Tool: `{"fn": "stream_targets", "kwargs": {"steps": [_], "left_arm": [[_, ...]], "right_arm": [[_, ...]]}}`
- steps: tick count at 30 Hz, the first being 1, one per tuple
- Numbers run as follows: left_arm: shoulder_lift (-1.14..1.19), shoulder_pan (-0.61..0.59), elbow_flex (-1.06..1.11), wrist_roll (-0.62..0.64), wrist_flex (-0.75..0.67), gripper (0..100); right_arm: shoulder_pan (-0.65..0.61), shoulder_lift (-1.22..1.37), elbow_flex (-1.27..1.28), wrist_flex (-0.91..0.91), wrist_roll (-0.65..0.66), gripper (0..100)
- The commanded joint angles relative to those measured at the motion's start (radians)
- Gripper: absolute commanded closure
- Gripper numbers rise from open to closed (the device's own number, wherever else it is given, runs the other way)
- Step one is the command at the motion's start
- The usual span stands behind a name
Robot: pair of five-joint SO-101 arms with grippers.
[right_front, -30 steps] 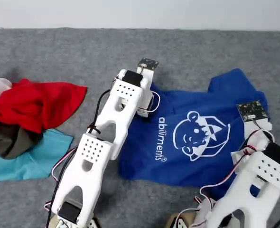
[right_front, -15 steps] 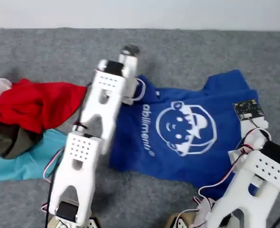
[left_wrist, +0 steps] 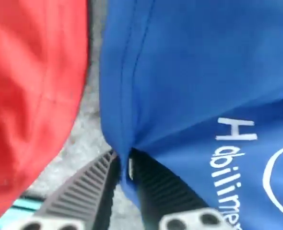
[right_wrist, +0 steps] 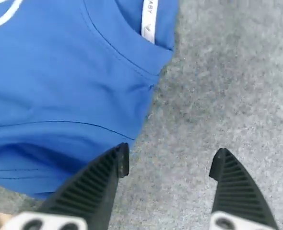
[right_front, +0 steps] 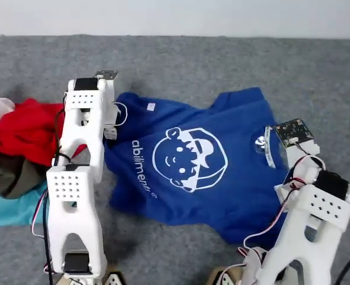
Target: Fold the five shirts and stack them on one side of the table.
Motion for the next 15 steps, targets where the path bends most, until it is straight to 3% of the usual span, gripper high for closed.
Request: {"fn": "stream_targets", "kwargs": {"steps": [1, 6, 15], "left_arm": [[-0.078, 0.005, 0.002, 0.055, 0.031, 87], [-0.118, 0.003, 0.004, 0.308, 0.032, 71], [-0.242, -0.008, -0.041, 0.327, 0.032, 71]], "right_arm": [[-0.012, -0.007, -0.006, 0.01, -0.012, 71.0], [-0.012, -0.007, -0.008, 0.01, -0.014, 68.2], [-0.07, 0.041, -0.06, -0.166, -0.13, 67.6]]}}
